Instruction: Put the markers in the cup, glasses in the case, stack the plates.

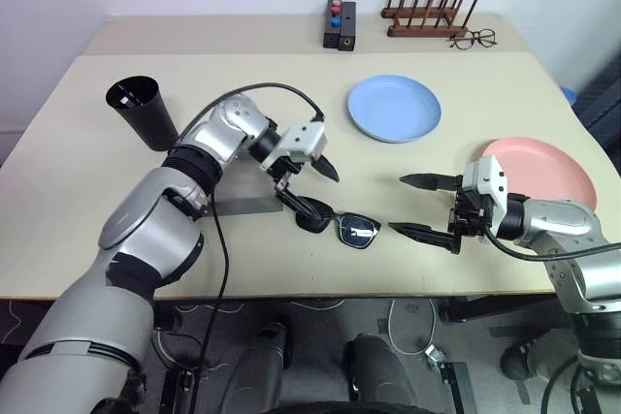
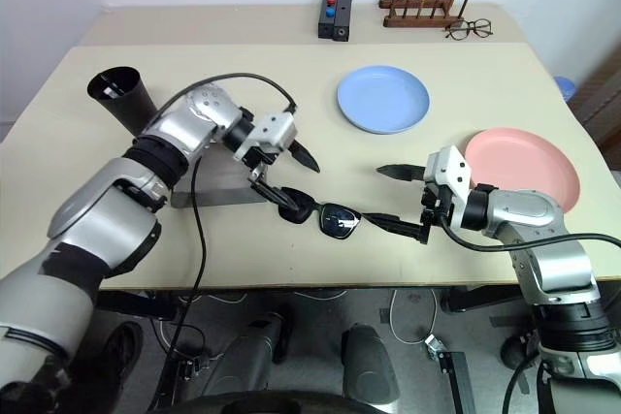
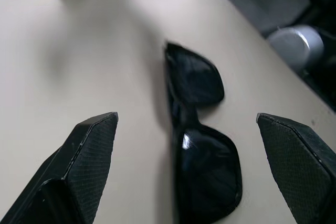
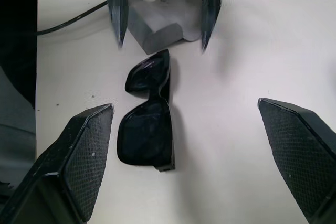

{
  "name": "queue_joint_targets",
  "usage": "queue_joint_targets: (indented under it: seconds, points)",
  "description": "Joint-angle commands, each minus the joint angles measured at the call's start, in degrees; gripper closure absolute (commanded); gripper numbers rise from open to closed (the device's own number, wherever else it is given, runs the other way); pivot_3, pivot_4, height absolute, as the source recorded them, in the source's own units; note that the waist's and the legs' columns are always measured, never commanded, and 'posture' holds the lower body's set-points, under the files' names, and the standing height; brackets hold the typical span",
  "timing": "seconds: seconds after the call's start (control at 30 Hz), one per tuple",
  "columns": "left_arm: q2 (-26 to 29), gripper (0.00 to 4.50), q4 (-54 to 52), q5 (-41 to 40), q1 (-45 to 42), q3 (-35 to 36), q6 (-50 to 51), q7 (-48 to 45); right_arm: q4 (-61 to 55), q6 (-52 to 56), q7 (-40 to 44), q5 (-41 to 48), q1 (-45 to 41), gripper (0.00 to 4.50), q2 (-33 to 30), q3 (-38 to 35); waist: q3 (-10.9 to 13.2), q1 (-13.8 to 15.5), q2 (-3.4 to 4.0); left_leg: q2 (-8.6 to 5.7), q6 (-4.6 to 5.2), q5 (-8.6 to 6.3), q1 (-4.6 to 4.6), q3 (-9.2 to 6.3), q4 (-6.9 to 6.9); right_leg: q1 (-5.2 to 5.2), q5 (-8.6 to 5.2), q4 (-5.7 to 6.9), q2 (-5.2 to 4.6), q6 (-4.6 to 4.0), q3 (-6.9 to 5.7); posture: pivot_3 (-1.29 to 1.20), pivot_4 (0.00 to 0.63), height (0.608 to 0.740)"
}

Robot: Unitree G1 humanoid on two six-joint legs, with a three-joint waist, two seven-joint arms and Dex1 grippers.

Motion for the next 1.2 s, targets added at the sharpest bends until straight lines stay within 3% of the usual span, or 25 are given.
queue_joint_targets:
  seconds: [0.03, 0.3, 0.53, 0.67, 1.0, 1.1, 1.2]
  points:
    - [-2.4, 0.11, 2.4, 1.8, -0.6, 1.0, -2.9, -0.2, -2.4, -1.1, -1.1, 0.8, 1.1, 0.00, 0.3, -2.3, 0.0, 0.1, -0.01, 0.00, 0.00, 0.00, -0.01, 0.00, 0.01, 0.00, 0.00, 0.00, -0.01, 0.00, 0.00, 0.00, 0.150, 0.740]
    - [-6.5, 0.11, 5.0, 3.2, 0.7, 4.1, -2.8, -0.2, -3.5, -1.8, -3.0, 0.4, 2.2, 0.00, 1.0, -1.8, 0.0, 0.1, -0.02, 0.00, 0.01, -0.01, -0.01, -0.01, 0.03, 0.01, 0.00, -0.01, -0.01, 0.00, -0.02, 0.00, 0.150, 0.740]
    - [-8.6, 0.11, 8.0, 9.3, 1.5, 7.3, -4.5, -0.2, -2.9, -2.3, -3.9, -0.2, 1.1, 0.00, 1.3, -1.1, 0.0, 0.0, -0.01, -0.01, 0.01, -0.01, 0.00, -0.02, 0.03, 0.02, 0.00, 0.00, 0.01, 0.00, -0.04, 0.00, 0.150, 0.740]
    - [-8.9, 1.30, 9.0, 13.1, 1.9, 8.2, -5.6, -0.2, -3.2, -2.0, -4.5, -0.3, 0.6, 0.00, 1.4, -0.8, 0.0, 0.0, -0.02, -0.01, 0.01, 0.00, 0.00, -0.02, 0.03, 0.02, 0.00, 0.00, 0.01, 0.00, -0.05, 0.00, 0.150, 0.740]
    - [-10.7, 1.30, 10.5, 18.6, 2.4, 13.6, -6.2, -0.2, -3.6, -1.7, -5.4, -0.6, 0.2, 0.00, 1.6, -0.4, 0.0, 0.1, -0.02, -0.02, 0.01, -0.01, 0.00, -0.04, 0.05, 0.05, 0.01, 0.00, 0.02, 0.01, -0.07, 0.00, 0.150, 0.740]
    - [-11.0, 2.15, 10.6, 19.3, 2.4, 15.0, -5.9, -0.2, -3.6, -1.8, -5.6, -0.7, 0.2, 0.00, 1.6, -0.4, 0.0, 0.0, -0.02, -0.02, 0.01, -0.01, 0.00, -0.04, 0.05, 0.05, 0.01, 0.00, 0.02, 0.01, -0.07, 0.00, 0.150, 0.740]
    - [-11.2, 2.15, 10.6, 20.2, 2.4, 16.3, -5.9, -0.2, -3.7, -1.8, -5.7, -0.7, 0.2, 0.00, 1.7, -0.3, 0.0, 0.0, -0.02, -0.02, 0.01, -0.01, 0.00, -0.04, 0.06, 0.06, 0.01, 0.00, 0.02, 0.02, -0.08, 0.00, 0.150, 0.740]
